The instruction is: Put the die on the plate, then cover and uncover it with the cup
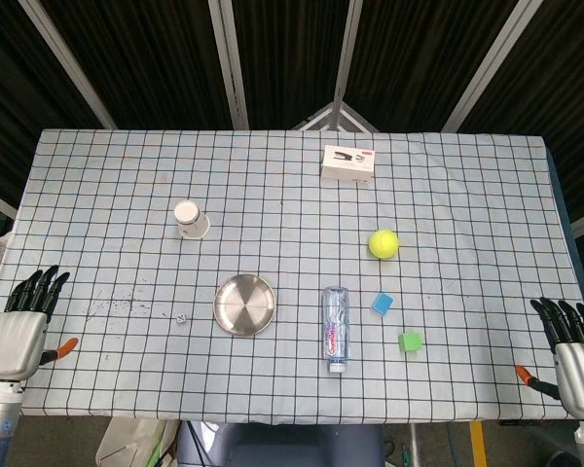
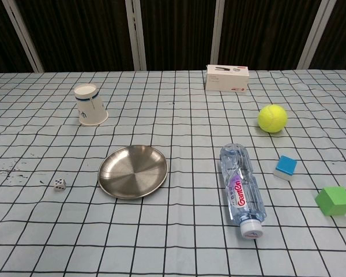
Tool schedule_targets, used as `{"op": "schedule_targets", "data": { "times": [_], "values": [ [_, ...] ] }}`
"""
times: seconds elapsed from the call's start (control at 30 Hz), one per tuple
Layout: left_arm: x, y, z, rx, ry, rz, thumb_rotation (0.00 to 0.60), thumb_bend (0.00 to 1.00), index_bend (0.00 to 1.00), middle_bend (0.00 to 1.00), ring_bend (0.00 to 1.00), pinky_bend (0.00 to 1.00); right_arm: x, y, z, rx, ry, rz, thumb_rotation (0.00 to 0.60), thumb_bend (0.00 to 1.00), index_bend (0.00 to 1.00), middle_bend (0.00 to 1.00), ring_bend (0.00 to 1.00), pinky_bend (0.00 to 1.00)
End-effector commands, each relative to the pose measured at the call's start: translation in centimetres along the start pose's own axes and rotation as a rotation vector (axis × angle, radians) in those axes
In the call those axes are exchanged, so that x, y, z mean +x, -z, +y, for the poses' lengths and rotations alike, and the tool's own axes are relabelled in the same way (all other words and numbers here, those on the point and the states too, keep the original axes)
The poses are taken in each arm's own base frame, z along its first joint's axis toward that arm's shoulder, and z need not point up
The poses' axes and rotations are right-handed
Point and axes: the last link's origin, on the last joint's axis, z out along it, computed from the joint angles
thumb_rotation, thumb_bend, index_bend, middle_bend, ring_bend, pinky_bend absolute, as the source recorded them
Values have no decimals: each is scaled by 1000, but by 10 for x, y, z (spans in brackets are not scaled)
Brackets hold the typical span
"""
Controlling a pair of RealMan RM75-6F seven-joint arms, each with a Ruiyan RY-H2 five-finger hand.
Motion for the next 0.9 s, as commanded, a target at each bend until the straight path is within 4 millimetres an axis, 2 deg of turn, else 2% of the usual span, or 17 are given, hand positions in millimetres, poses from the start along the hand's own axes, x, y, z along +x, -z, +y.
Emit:
{"op": "schedule_targets", "data": {
  "times": [0.03, 0.37, 0.53, 0.63, 0.73, 0.9],
  "values": [
    [1, 0, 0, 2, 1, 3, 600, 102, 9, 0, 0, 99, 0, 0, 0, 0, -2, 0, 600, 126, 130, 137, 95, 20],
    [0, 3, 3, -9, -8, -4, 600, 104, 51, 0, 0, 99, 2, 2, -2, 8, -3, 4, 600, 127, 129, 137, 96, 20],
    [-4, 1, 1, 1, -12, -23, 600, 165, 74, 0, 0, 99, 1, 1, -1, 0, 0, -1, 600, 127, 130, 137, 95, 20],
    [-7, -1, 1, 0, -21, -42, 600, 167, 117, 0, 0, 99, -2, 2, 1, -10, 3, -18, 600, 127, 130, 137, 95, 20],
    [-12, -1, 7, -16, -8, -65, 600, 184, 171, 0, 0, 99, -1, 2, 1, -15, -3, -21, 600, 126, 130, 137, 96, 20],
    [-12, -10, 31, -18, 74, -39, 600, 211, 229, 0, 0, 99, -2, 1, 1, -15, -7, -28, 600, 126, 129, 137, 96, 20]
  ]
}}
